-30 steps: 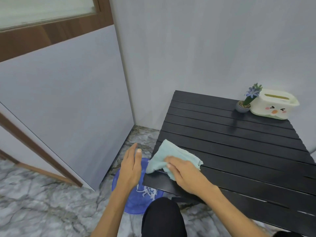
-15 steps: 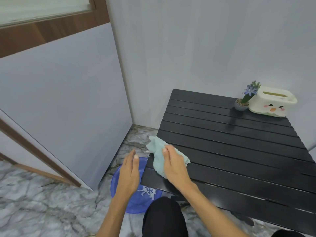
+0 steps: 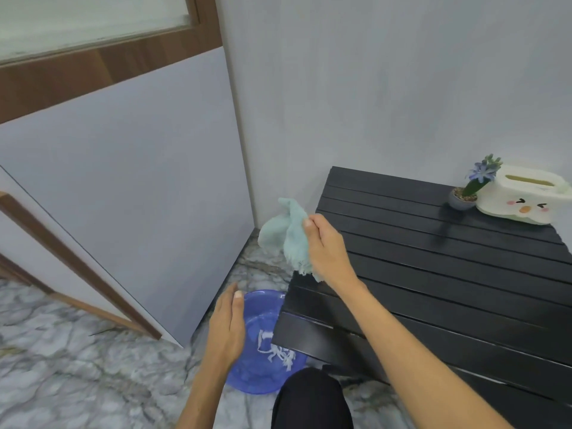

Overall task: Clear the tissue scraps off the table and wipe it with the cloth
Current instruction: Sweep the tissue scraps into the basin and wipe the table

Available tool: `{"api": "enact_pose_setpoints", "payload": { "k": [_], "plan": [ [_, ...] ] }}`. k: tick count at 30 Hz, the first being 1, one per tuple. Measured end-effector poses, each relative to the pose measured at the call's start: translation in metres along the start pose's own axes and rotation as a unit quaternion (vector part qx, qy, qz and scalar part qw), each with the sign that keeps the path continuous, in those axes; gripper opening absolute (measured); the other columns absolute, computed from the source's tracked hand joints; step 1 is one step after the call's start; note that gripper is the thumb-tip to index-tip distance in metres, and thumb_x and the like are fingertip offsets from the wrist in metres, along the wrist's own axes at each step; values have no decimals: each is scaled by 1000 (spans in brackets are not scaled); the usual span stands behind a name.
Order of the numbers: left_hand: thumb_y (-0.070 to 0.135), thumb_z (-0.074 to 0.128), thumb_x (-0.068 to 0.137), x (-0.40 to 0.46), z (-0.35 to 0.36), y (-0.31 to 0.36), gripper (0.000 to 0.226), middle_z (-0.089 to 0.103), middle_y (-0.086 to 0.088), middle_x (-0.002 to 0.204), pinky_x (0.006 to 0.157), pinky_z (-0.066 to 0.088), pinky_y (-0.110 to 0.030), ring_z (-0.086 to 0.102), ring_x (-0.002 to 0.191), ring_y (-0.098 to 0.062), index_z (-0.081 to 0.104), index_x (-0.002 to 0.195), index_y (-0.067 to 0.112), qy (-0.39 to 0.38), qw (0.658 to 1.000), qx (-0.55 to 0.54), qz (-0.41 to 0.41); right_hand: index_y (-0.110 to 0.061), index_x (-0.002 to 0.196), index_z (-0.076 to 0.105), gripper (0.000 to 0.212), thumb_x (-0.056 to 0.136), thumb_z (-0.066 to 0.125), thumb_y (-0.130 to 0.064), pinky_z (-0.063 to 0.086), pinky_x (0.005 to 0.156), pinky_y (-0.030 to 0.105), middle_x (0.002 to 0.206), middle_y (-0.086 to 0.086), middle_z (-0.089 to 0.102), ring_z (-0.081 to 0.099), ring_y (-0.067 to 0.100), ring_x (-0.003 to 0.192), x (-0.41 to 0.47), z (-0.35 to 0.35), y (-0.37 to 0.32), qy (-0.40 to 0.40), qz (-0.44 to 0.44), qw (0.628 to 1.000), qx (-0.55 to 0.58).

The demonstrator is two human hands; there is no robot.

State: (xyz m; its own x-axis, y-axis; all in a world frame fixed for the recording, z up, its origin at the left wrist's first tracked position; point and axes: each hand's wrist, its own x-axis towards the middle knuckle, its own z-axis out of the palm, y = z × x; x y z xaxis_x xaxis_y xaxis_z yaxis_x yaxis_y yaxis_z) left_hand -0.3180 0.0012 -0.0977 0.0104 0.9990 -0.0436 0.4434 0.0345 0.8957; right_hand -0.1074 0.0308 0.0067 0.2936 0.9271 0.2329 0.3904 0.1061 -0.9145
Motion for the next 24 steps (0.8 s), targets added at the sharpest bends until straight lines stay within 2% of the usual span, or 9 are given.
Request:
{"api": "enact_pose_setpoints", "payload": {
  "k": [3,5,8,12,16,18,20,22,24],
  "plan": [
    [35,33,104,-8,9,7,47,42,3,150,110,24,-22,36,132,-3,41,146,15,-11,1000,-27,6,-15,98,59,23,105,39,-26,31,49,24,66,9,56,39,8,51,-6,-31,-3,-26,-44,997,-57],
    [36,33,104,-13,15,11,49,41,3,151,109,23,-20,36,136,-6,40,147,14,-20,999,-30,5,-18,105,59,21,105,40,-26,32,47,20,64,2,56,42,9,48,-16,-51,0,-50,-59,991,-105],
    [38,33,103,-15,21,17,50,42,3,151,109,23,-19,37,136,-6,42,147,15,-25,999,-34,12,-22,113,60,20,104,42,-25,40,53,23,74,-2,63,53,12,60,-36,-76,10,-59,-59,985,-148],
    [40,33,102,-17,30,31,52,43,4,150,109,23,-20,37,137,-7,41,147,15,-34,998,-40,34,-18,113,63,19,102,47,-20,38,61,13,80,-15,62,56,5,72,-64,-103,23,-38,-65,980,-182],
    [42,33,103,-17,42,44,52,42,5,151,110,22,-21,35,136,-3,40,148,17,-53,996,-47,50,-19,114,64,20,102,48,-18,38,66,10,85,-24,61,58,0,77,-80,-123,22,10,-71,976,-207],
    [44,32,102,-18,48,50,53,42,7,150,111,22,-21,35,135,-1,39,148,18,-63,995,-45,61,-21,115,63,21,103,46,-22,43,68,14,91,-20,65,60,3,77,-85,-121,18,52,-104,965,-233],
    [45,33,102,-20,53,57,53,42,11,148,110,23,-20,36,134,1,40,148,19,-76,994,-42,68,-12,111,65,26,100,45,-23,53,62,29,93,-4,71,65,12,73,-89,-110,18,84,-174,928,-319],
    [45,33,102,-21,57,62,51,43,15,146,108,25,-18,38,131,3,41,147,22,-89,992,-38,77,-11,103,66,27,95,43,-23,51,48,31,81,3,69,65,20,62,-96,-86,25,58,-192,893,-403],
    [45,32,102,-22,59,64,50,42,18,143,104,24,-13,37,126,9,40,147,24,-94,992,-34,79,-18,100,62,24,95,41,-28,46,45,30,73,-1,63,60,20,56,-109,-60,34,-7,-153,893,-423]
  ]
}}
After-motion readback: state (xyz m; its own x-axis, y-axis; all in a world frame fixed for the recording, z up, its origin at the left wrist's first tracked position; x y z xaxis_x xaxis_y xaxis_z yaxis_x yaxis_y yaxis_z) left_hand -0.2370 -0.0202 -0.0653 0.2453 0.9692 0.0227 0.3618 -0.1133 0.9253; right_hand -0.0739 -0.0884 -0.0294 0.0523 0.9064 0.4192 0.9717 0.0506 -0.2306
